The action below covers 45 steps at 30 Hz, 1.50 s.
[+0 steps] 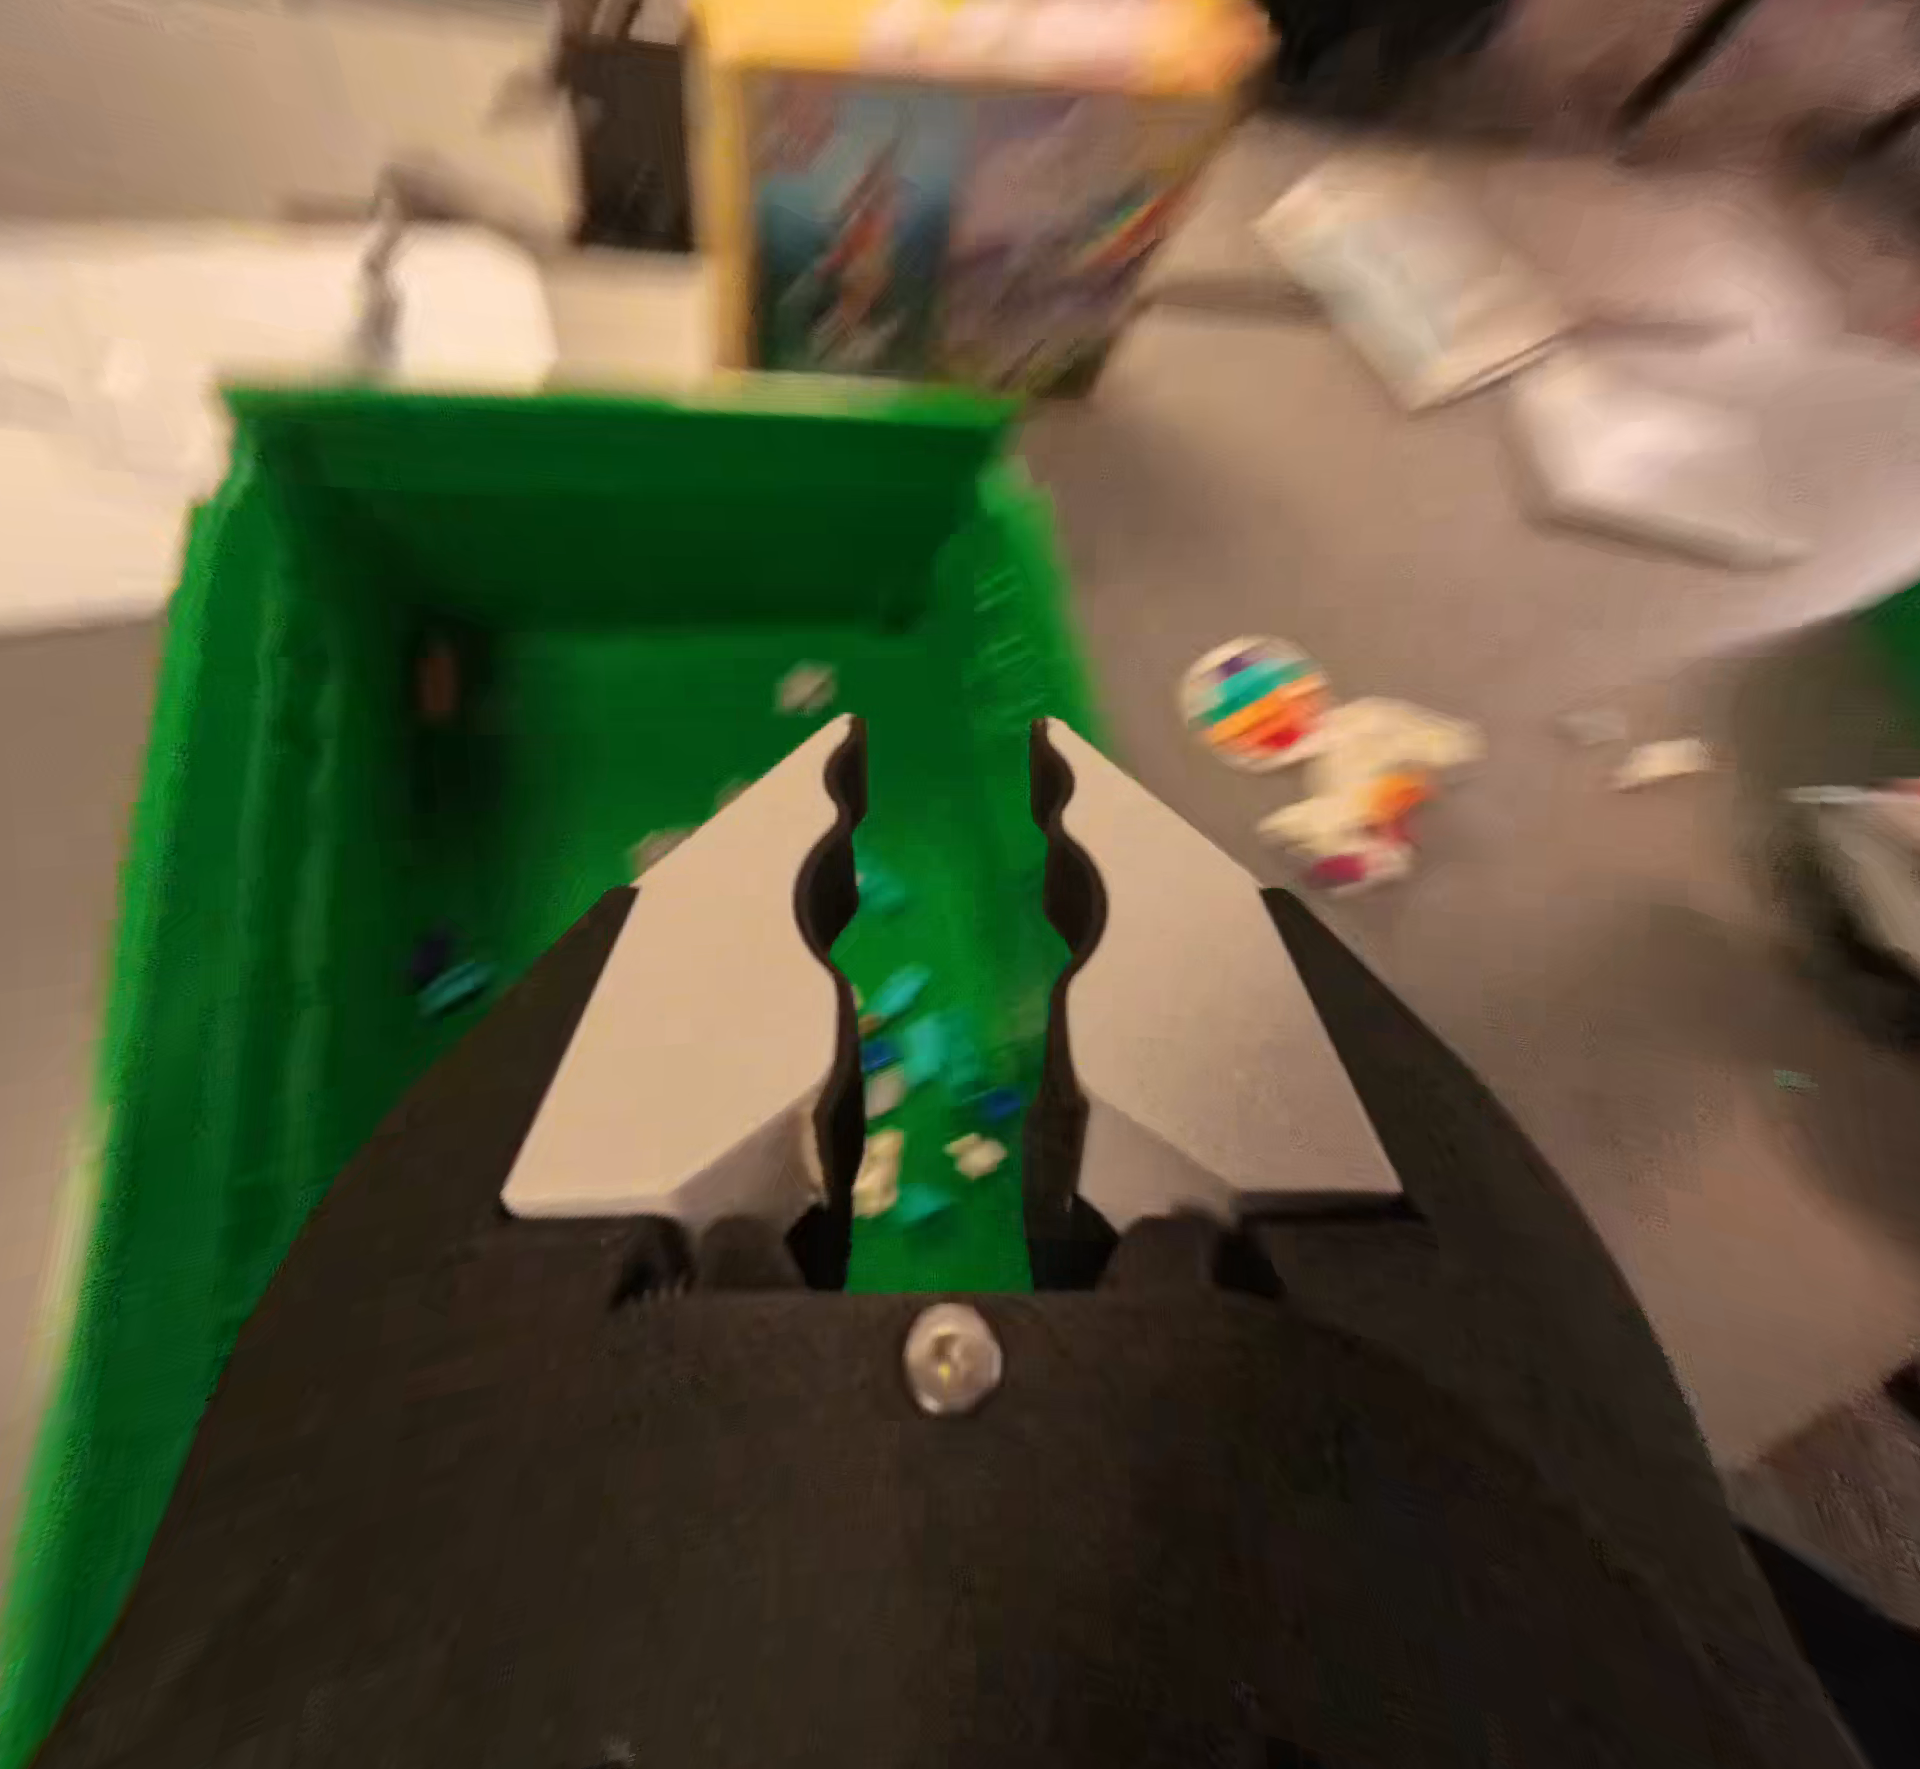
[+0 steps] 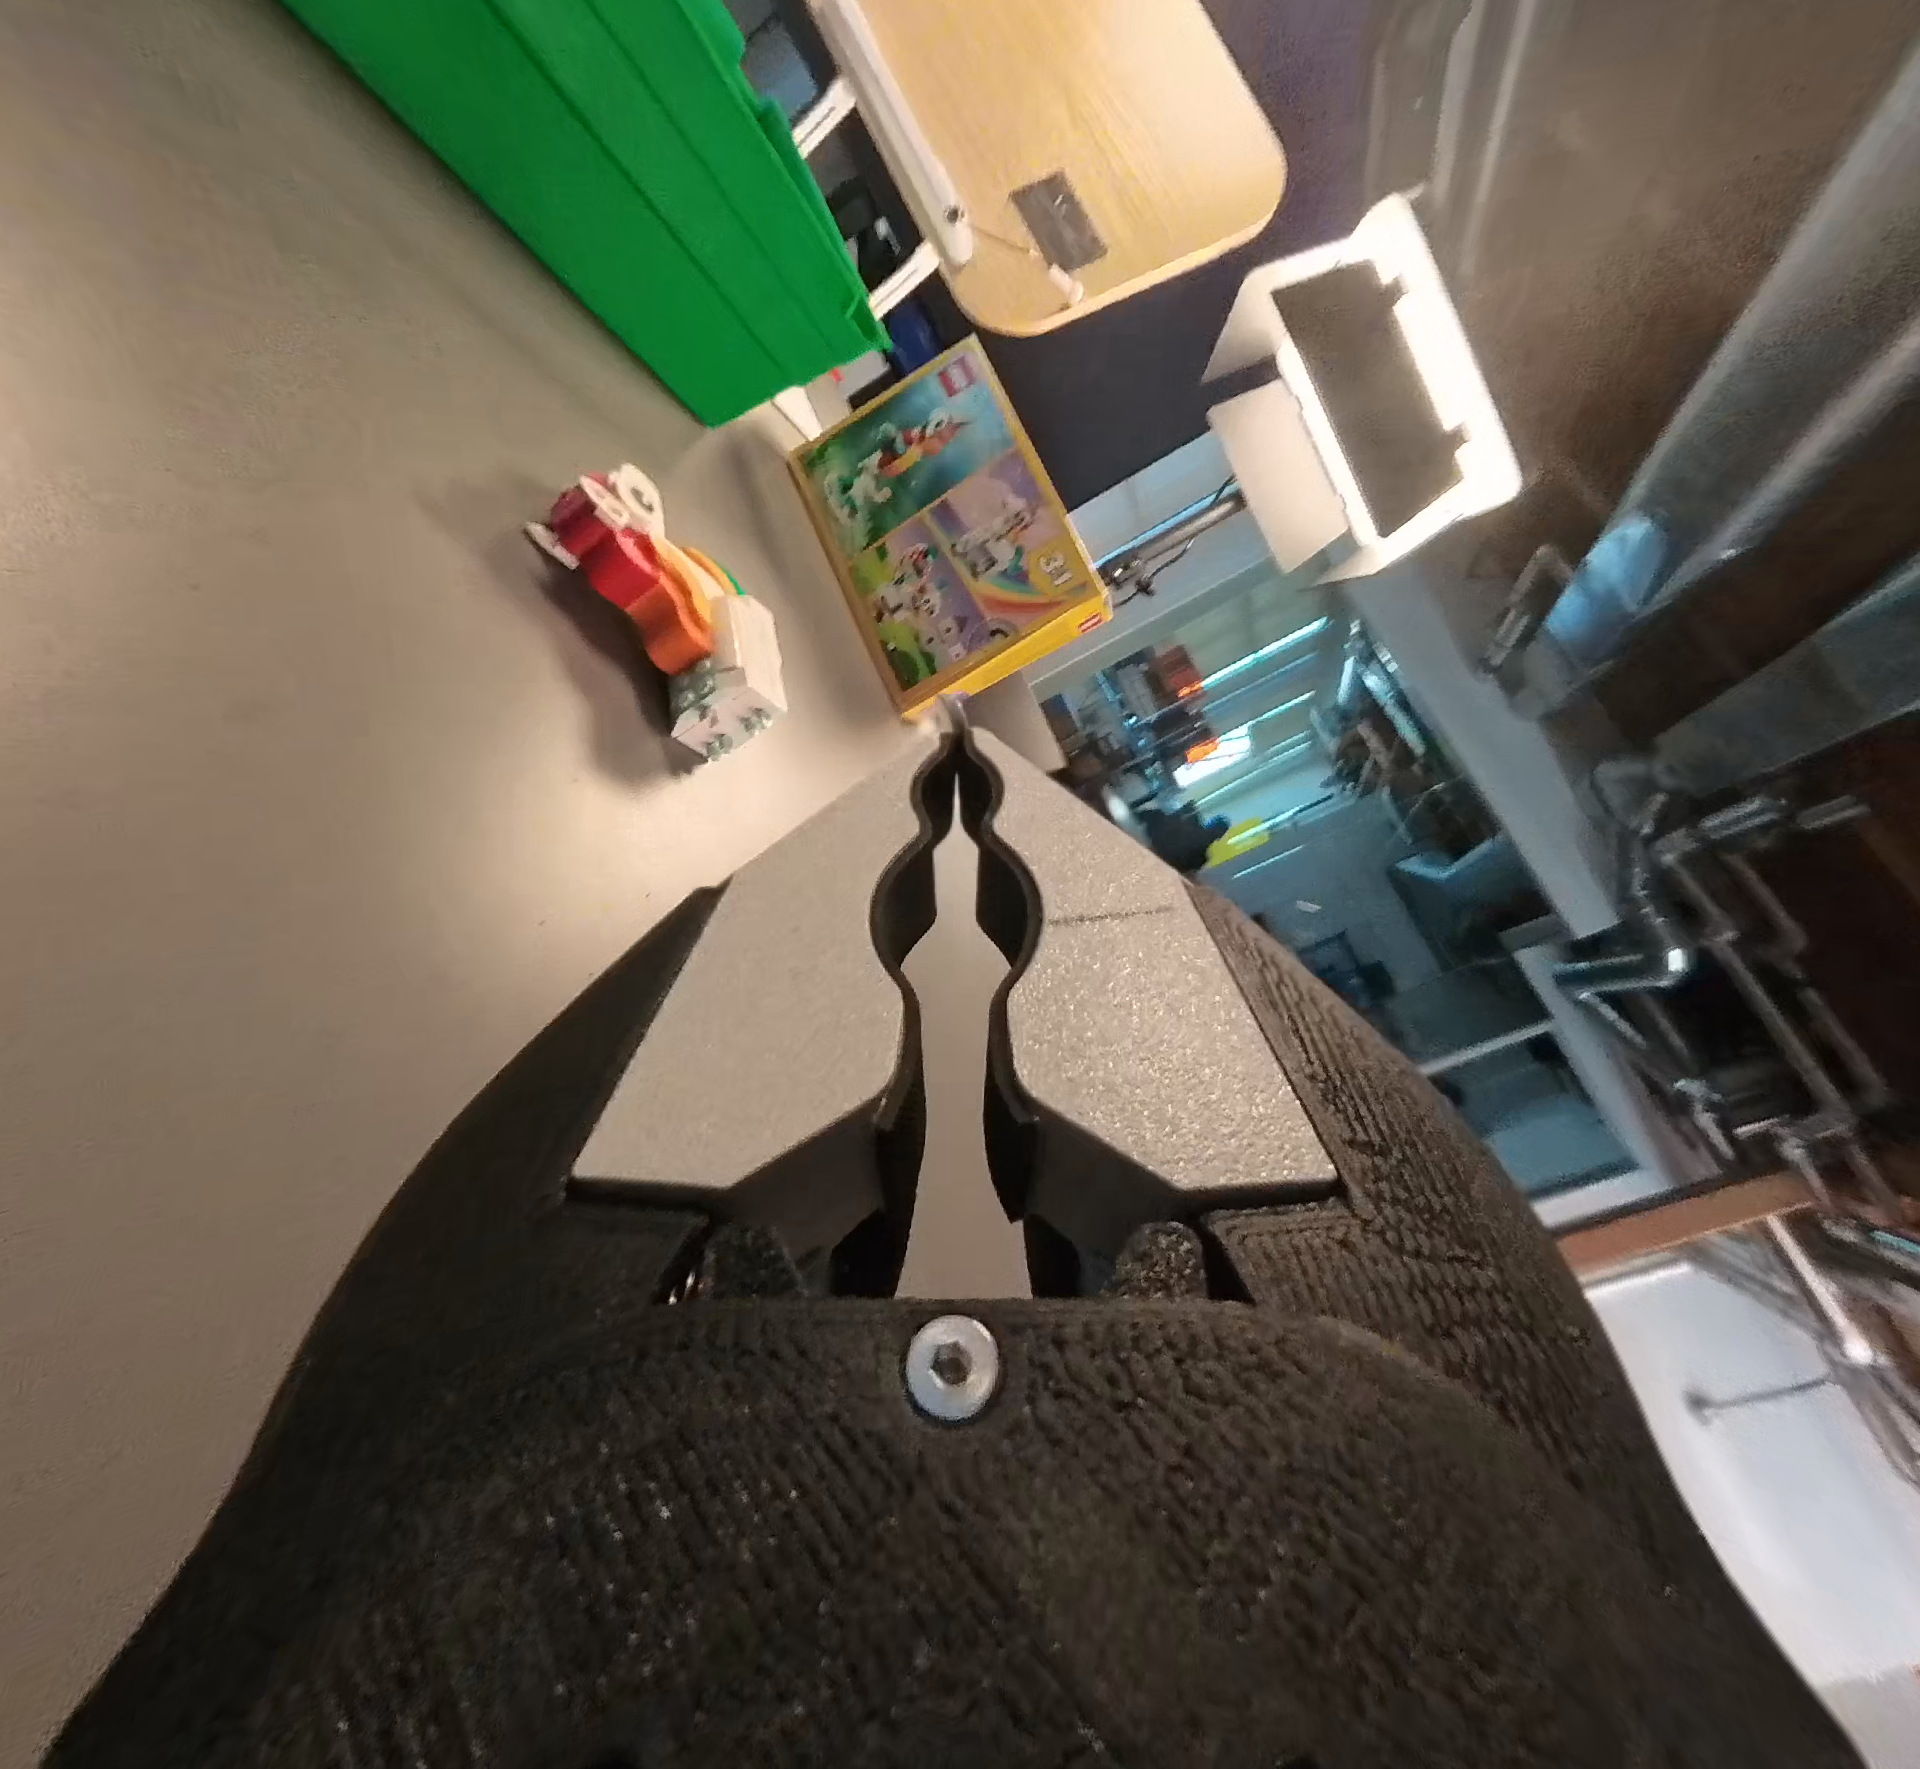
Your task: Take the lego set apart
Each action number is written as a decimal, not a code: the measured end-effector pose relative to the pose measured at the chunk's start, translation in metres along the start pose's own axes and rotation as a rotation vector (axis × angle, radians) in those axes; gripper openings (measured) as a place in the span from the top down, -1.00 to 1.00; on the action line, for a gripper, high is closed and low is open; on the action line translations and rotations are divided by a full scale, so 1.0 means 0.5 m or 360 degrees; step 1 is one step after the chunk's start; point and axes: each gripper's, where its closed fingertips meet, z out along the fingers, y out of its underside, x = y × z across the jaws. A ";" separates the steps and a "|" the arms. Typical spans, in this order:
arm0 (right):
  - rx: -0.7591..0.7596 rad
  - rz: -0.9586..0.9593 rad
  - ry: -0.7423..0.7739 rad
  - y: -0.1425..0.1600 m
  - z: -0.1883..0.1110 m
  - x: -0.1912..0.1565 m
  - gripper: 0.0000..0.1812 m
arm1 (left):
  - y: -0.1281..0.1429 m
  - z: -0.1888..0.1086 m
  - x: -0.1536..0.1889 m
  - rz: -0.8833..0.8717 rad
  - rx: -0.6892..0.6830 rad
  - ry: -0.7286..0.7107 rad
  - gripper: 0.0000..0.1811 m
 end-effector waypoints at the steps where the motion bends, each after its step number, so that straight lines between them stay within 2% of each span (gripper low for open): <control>1: 0.0034 -0.0033 0.0036 -0.008 -0.003 0.006 1.00 | -0.027 -0.038 0.074 0.0054 0.0185 0.0144 0.67; 3: 0.0101 -0.0094 0.0091 -0.024 -0.009 0.012 1.00 | -0.041 -0.106 0.225 0.0199 0.0446 0.0433 0.66; 5: 0.0167 -0.0144 0.0109 -0.041 -0.014 0.010 1.00 | -0.009 -0.137 0.359 0.0330 0.0548 0.0682 0.66; 8: 0.0270 -0.0233 0.0103 -0.073 -0.021 -0.003 1.00 | 0.078 -0.105 0.506 0.0518 0.0513 0.0954 0.67; 11: 0.0393 -0.0283 0.0002 -0.105 -0.030 -0.033 1.00 | 0.160 -0.030 0.584 0.0855 0.0494 0.1035 0.75; 14: 0.0469 -0.0236 -0.0081 -0.122 -0.037 -0.048 1.00 | 0.228 0.049 0.593 0.1403 0.0432 0.0832 0.75; 17: 0.0486 -0.0259 -0.0114 -0.125 -0.039 -0.054 1.00 | 0.246 0.083 0.592 0.1713 0.0474 0.0652 0.74; 20: 0.0488 -0.0321 -0.0160 -0.126 -0.038 -0.070 1.00 | 0.252 0.093 0.600 0.1838 0.0528 0.0612 0.75; 22: 0.0497 -0.0317 -0.0189 -0.128 -0.038 -0.077 1.00 | 0.252 0.098 0.601 0.1891 0.0547 0.0585 0.83; 26: 0.0490 -0.0305 -0.0233 -0.124 -0.037 -0.084 1.00 | 0.264 0.114 0.594 0.1990 0.0495 0.0550 0.97; 28: 0.0477 -0.0301 -0.0242 -0.122 -0.035 -0.087 1.00 | 0.265 0.119 0.588 0.2022 0.0463 0.0511 0.97; 30: 0.0479 -0.0269 -0.0211 -0.122 -0.033 -0.078 0.96 | 0.250 0.116 0.573 0.2011 0.0475 0.0399 0.97; 33: 0.0443 -0.0154 -0.0122 -0.108 -0.034 -0.040 0.88 | 0.188 0.074 0.508 0.1911 0.0567 0.0071 0.97; 35: 0.0389 -0.0056 -0.0005 -0.087 -0.035 0.003 0.90 | 0.121 0.016 0.419 0.1759 0.0643 -0.0250 0.97; 37: 0.0320 0.0038 0.0123 -0.060 -0.038 0.049 0.93 | 0.071 -0.042 0.298 0.1519 0.0593 -0.0504 0.98; 40: 0.0210 0.0164 0.0266 -0.015 -0.045 0.102 0.95 | 0.074 -0.072 0.128 0.1072 0.0184 -0.0512 0.98; 43: 0.0140 0.0301 0.0362 0.023 -0.051 0.137 0.96 | 0.145 -0.062 -0.028 0.0683 -0.0443 -0.0513 0.97; 45: 0.0113 0.0392 0.0389 0.042 -0.053 0.148 0.96 | 0.174 -0.042 -0.087 0.0515 -0.0639 -0.0455 0.97</control>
